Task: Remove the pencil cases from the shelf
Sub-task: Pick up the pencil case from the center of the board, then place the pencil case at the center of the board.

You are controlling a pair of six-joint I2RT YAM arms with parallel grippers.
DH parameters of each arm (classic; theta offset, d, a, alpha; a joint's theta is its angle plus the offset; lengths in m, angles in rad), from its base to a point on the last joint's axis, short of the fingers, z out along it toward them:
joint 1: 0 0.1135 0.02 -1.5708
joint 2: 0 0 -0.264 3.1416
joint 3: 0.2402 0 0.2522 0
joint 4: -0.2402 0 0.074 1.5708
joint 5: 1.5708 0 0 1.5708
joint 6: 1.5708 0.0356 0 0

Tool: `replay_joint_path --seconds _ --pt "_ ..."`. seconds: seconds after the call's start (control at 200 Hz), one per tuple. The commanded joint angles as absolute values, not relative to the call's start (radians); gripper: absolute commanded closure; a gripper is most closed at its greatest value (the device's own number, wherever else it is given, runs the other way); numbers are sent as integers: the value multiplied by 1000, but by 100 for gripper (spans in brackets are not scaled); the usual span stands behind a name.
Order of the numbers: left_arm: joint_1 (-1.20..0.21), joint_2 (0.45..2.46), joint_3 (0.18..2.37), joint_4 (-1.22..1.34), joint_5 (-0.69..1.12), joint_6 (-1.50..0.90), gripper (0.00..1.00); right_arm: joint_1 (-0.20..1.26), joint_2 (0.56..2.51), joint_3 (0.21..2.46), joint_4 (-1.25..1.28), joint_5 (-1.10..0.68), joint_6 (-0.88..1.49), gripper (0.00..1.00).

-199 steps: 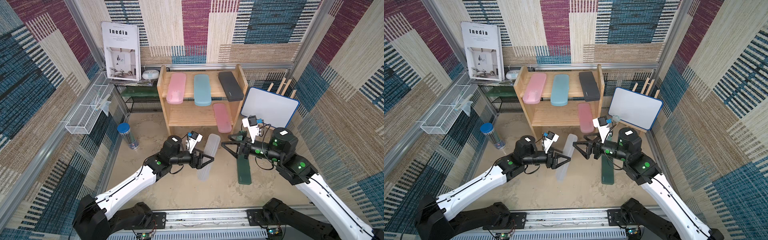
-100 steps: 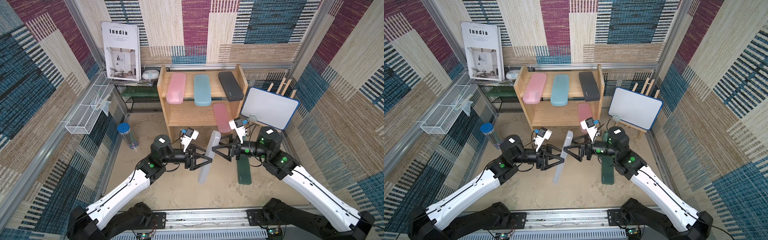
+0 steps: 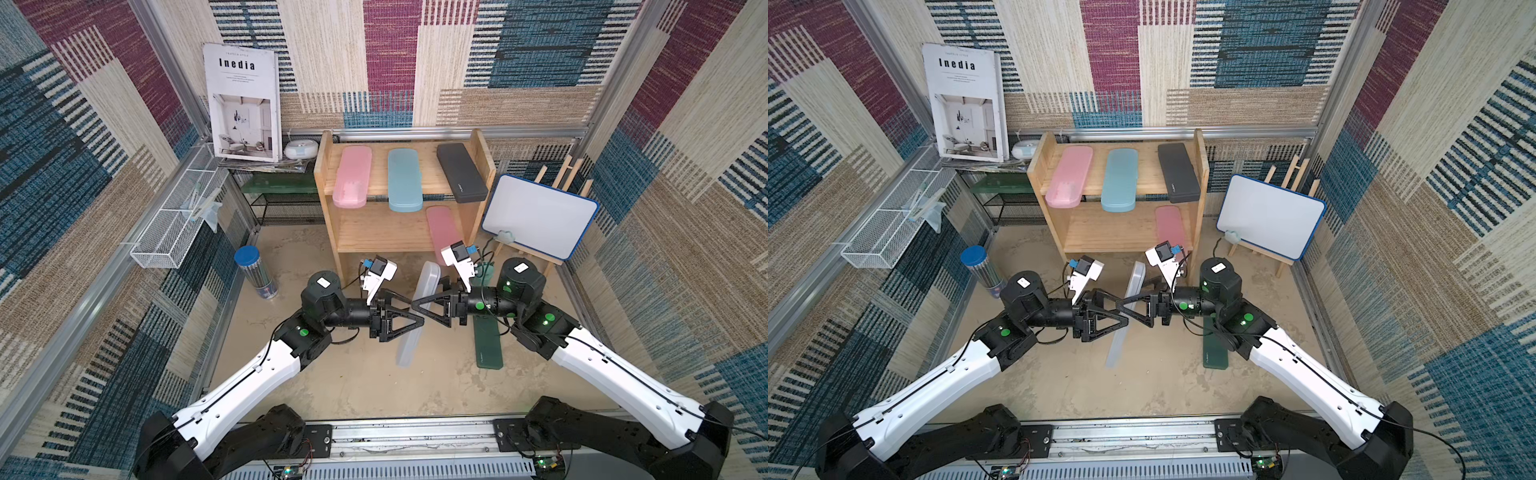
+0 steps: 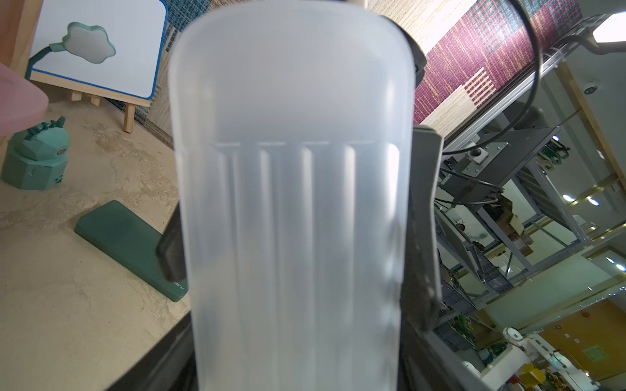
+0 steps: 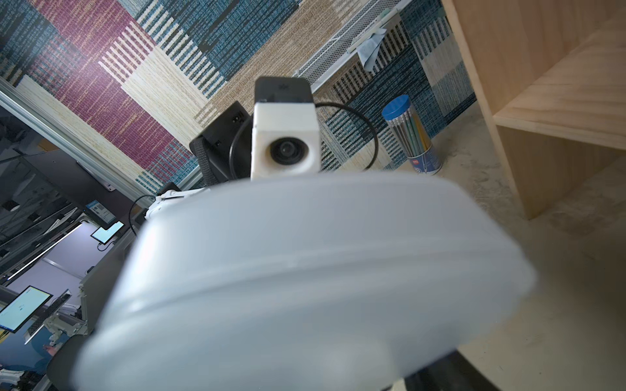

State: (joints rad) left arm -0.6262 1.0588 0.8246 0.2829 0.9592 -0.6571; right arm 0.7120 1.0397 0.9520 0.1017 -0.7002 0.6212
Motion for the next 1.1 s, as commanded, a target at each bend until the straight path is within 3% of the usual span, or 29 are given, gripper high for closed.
replay_joint_path --seconds 0.0,0.14,0.27,0.471,0.571,0.846,1.097 --pt "-623 1051 824 285 941 -645 14 713 1029 953 161 -686 620 27" --pt "-620 1049 826 230 902 -616 11 715 1019 951 150 -664 614 37" --pt "-615 1035 833 128 817 -560 8 715 1011 963 92 -613 596 38" --pt "-604 976 874 -243 334 -391 6 716 1057 1074 -323 -356 523 37" --pt "-602 963 871 -337 186 -354 5 713 1112 1063 -526 -241 539 37" --pt "-601 946 767 -323 144 -383 5 714 1246 843 -629 -164 676 38" --pt "-601 970 750 -339 138 -365 4 684 1565 1006 -755 -45 610 37"
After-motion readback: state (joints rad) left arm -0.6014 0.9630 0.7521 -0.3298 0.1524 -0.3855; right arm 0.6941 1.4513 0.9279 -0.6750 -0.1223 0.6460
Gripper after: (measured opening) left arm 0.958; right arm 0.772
